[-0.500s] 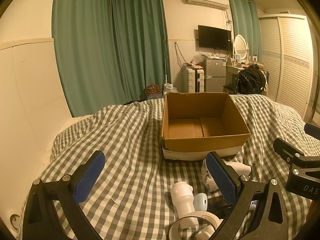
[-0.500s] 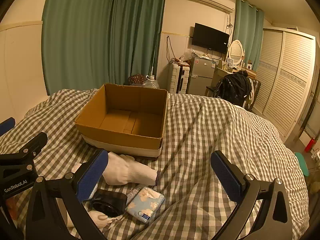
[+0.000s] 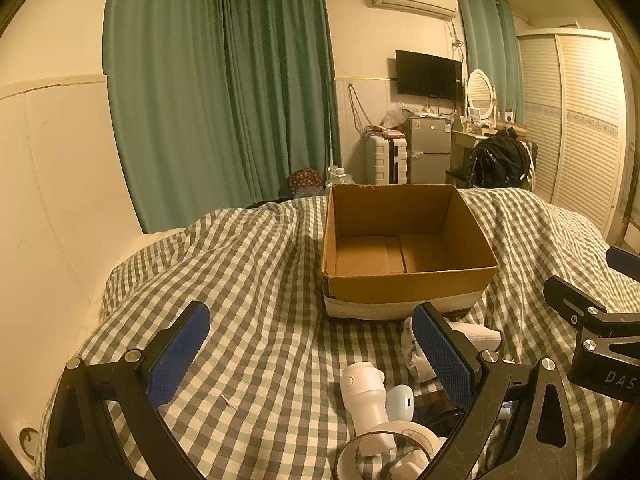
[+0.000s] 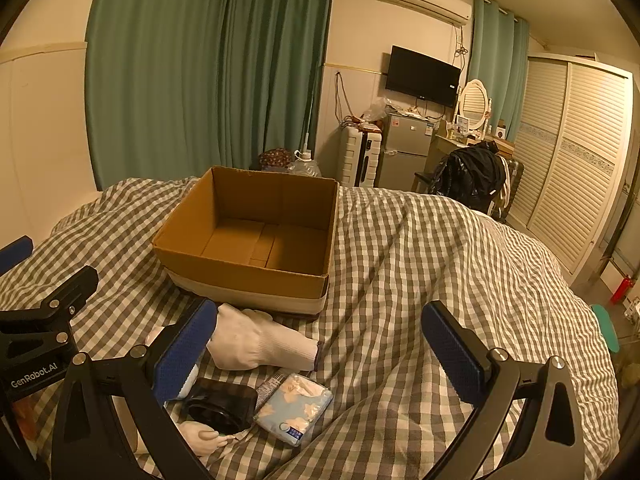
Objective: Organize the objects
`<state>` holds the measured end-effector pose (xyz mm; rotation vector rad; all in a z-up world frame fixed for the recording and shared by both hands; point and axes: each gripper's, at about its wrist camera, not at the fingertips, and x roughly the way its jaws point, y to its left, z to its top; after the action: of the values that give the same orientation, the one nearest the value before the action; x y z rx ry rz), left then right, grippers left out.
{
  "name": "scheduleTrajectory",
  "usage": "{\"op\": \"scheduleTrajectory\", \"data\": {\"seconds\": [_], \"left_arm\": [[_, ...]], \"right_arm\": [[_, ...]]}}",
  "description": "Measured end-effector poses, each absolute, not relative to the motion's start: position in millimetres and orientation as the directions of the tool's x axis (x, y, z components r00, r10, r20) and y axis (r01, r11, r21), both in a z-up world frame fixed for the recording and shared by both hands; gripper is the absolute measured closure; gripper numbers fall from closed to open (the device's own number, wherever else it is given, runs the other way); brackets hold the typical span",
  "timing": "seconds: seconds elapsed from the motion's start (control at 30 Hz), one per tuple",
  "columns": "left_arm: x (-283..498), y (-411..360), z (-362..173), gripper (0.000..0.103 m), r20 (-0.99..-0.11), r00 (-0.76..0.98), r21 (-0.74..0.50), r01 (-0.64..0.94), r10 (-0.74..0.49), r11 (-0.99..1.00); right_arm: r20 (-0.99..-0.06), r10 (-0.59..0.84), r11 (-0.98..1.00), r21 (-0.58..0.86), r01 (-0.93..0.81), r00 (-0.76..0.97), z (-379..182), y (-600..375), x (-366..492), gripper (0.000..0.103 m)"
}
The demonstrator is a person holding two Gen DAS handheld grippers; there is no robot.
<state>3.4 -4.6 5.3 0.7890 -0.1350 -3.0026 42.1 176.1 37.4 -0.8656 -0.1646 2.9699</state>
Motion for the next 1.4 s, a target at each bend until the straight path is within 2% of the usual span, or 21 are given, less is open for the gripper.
{"op": "scheduleTrajectory", "data": {"seconds": [1.4], "left_arm": [[17.6, -8.6, 8.9, 0.000, -0.506, -0.862, 0.047, -0.005, -0.019, -0.999]], "right_arm": [[-0.511, 0.037, -0.996, -0.093, 0.013, -0.859, 47.4, 176.4, 57.9, 0.001]]}}
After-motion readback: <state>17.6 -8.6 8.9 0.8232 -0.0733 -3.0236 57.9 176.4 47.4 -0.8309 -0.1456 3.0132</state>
